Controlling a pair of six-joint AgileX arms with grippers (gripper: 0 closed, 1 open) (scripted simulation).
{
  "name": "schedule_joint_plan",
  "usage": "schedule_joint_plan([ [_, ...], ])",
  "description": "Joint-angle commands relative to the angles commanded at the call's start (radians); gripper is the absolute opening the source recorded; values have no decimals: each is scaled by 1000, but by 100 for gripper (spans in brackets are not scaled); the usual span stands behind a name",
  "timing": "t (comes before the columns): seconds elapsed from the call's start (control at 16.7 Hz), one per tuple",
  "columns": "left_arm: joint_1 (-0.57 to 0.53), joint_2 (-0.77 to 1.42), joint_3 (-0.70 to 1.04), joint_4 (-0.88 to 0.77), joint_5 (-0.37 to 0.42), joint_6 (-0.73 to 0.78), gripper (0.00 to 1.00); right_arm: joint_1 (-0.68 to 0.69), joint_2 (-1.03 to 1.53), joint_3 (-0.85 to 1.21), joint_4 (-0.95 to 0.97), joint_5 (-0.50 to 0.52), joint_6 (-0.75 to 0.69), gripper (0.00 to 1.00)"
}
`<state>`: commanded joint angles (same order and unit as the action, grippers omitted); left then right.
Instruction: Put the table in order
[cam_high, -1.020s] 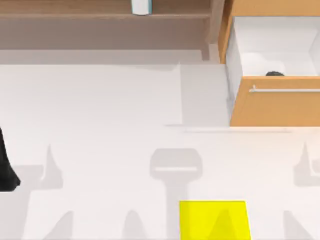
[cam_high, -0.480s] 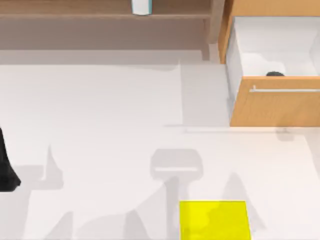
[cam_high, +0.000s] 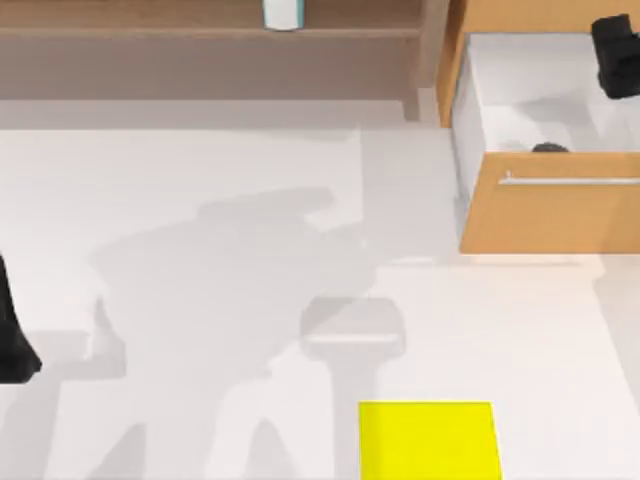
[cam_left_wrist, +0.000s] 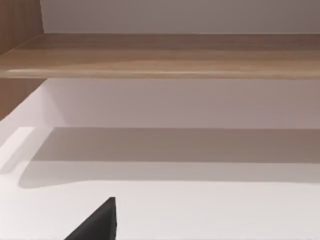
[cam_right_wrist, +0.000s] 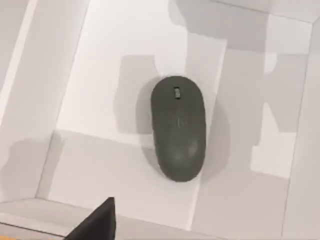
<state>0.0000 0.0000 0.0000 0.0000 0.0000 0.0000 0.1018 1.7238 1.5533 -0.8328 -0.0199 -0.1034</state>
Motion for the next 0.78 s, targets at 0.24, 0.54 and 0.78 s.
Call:
schedule_joint_plan([
  [0.24,0,0,0,0,0,0,100,17,354,304,-171,2,-19,100],
  [0.54,0,0,0,0,0,0,100,23,636,540,-321,5,-35,100],
  [0.78,0,0,0,0,0,0,100,20,701,593,-358,7,-38,100],
])
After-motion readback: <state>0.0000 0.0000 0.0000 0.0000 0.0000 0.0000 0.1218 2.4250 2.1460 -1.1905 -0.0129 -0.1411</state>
